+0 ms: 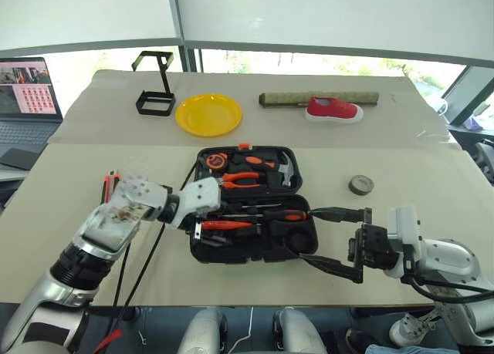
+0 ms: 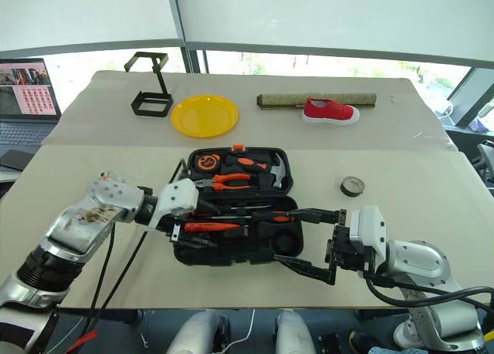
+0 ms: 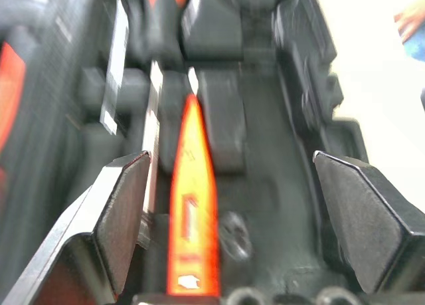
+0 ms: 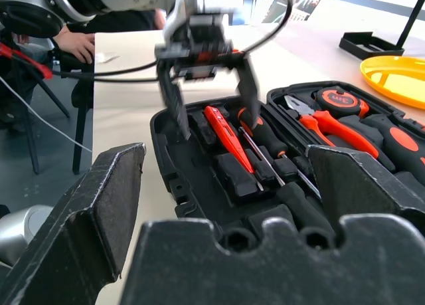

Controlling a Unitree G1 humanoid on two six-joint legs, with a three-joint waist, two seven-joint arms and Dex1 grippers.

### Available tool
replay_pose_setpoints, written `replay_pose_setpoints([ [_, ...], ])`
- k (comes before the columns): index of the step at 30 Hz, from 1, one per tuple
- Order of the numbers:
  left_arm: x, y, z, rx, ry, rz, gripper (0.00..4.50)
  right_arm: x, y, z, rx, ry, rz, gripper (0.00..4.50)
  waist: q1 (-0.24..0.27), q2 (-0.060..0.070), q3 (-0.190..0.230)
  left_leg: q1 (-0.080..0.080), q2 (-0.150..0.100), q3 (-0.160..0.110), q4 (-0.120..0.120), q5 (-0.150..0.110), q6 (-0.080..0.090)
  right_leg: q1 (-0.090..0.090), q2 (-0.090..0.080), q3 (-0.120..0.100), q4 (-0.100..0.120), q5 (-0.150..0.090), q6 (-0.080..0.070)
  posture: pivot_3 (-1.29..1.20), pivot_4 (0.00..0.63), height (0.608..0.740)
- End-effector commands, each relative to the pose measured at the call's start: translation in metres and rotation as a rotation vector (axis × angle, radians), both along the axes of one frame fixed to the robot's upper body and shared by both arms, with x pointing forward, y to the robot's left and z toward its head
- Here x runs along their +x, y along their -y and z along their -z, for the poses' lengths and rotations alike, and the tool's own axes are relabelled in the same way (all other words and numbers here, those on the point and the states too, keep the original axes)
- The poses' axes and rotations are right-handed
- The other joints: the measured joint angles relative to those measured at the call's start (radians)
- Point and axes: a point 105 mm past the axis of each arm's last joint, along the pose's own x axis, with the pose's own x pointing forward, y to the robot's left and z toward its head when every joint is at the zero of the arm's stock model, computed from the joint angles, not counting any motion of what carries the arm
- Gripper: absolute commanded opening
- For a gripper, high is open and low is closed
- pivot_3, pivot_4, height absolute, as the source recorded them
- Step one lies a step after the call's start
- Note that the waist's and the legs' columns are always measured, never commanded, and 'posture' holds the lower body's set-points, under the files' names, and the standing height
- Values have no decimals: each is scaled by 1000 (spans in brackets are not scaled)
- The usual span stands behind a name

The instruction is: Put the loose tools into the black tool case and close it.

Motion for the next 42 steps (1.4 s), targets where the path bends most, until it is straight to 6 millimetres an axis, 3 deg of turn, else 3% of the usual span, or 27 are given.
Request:
replay_pose_setpoints([
  [1,9,-4,-10,-96,55,-24,3523,-1,3,-7,-5,38,2,4500,0,0,0,0,0,0,0,0,0,0,0,0,0,0,0,0,150,740],
  [6,20,-8,3,-292,-12,-115,1691,0,1,-6,3,38,8,4500,0,0,0,0,0,0,0,0,0,0,0,0,0,0,0,0,150,740],
  [10,10,-5,28,-279,-35,-67,176,2,-1,-7,8,50,14,4500,-1,0,0,0,0,0,0,0,0,0,0,0,0,0,0,0,150,740],
  [11,8,-4,32,-276,-42,-62,40,2,-1,-7,9,52,16,4500,-1,0,0,0,0,0,0,0,0,0,0,0,0,0,0,0,150,740],
  [18,0,-3,60,-174,-58,-93,40,3,-1,-7,10,52,24,4500,0,0,0,1,0,0,0,0,0,1,-1,0,0,0,0,0,150,740],
  [28,0,-11,80,-93,-177,-228,40,3,-3,-7,17,48,22,4500,-3,2,-1,12,1,0,-2,0,0,12,0,-1,-1,0,0,0,150,740],
  [33,0,-9,68,-178,-175,-253,40,4,-5,-8,30,51,21,4500,-3,3,-2,17,1,0,-3,0,0,16,0,0,-2,-1,0,0,150,740],
  [36,8,-13,13,-509,-7,-288,40,5,-4,-14,78,74,36,4500,-7,3,-2,16,1,0,-3,-1,0,15,-1,1,-1,-1,0,0,150,740],
  [39,7,-42,2,-518,128,-401,729,2,-2,-18,107,94,42,4500,-6,0,-1,14,2,-1,-3,0,0,13,-1,-1,-1,0,-1,0,150,740],
  [42,-1,-80,3,-503,214,-562,1927,0,1,-16,112,119,48,4500,-9,1,-1,14,2,-1,-4,-1,0,13,-2,-1,-2,0,-1,0,150,740],
])
